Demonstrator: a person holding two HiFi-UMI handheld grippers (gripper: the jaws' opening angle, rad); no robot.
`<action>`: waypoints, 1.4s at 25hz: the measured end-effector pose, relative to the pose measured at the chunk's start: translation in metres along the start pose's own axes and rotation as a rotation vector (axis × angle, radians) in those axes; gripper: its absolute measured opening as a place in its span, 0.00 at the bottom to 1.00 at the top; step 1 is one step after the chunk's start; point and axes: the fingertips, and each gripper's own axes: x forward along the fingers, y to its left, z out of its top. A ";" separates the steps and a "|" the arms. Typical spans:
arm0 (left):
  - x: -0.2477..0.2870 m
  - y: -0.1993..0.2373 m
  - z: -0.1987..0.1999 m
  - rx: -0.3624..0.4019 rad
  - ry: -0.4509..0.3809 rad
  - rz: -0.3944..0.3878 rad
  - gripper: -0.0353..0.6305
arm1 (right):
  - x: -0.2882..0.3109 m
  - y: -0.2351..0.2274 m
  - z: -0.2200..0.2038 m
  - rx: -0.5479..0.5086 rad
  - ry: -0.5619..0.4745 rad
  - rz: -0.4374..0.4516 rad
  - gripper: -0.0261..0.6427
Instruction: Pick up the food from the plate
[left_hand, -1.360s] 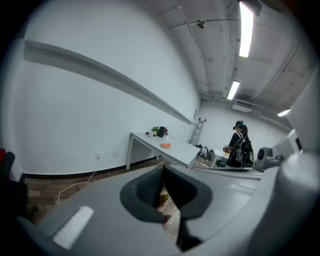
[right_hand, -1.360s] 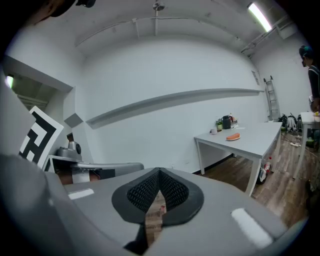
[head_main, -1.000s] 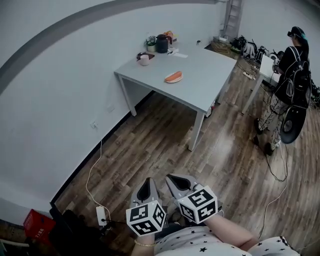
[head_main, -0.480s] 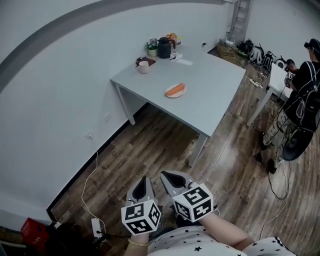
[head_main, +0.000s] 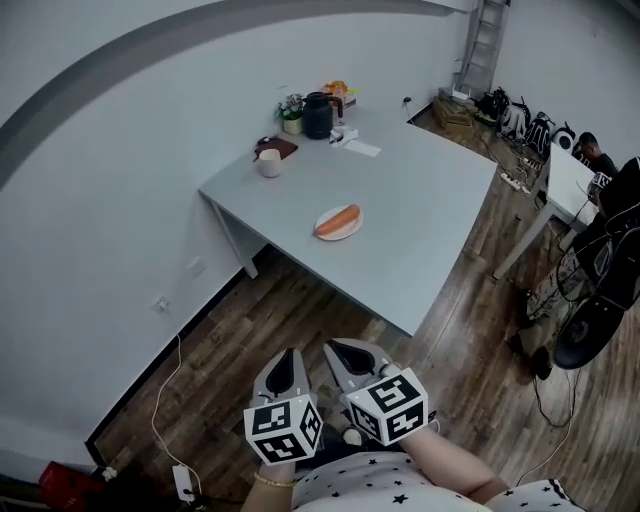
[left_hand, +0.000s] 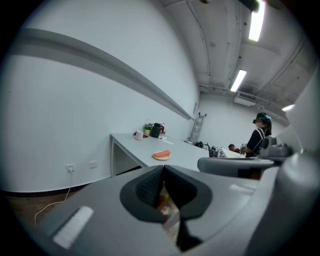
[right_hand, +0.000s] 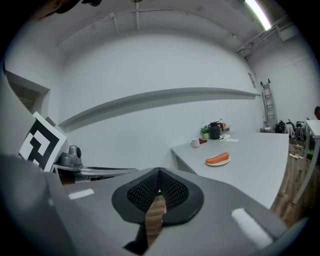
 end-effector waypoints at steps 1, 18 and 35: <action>0.011 -0.002 0.001 0.005 0.009 -0.006 0.06 | 0.003 -0.009 0.001 0.006 0.002 -0.009 0.03; 0.210 0.004 0.045 0.043 0.101 -0.131 0.06 | 0.101 -0.150 0.033 0.061 0.021 -0.197 0.03; 0.446 -0.006 0.040 0.497 0.457 -0.534 0.23 | 0.205 -0.298 0.044 0.199 0.079 -0.474 0.03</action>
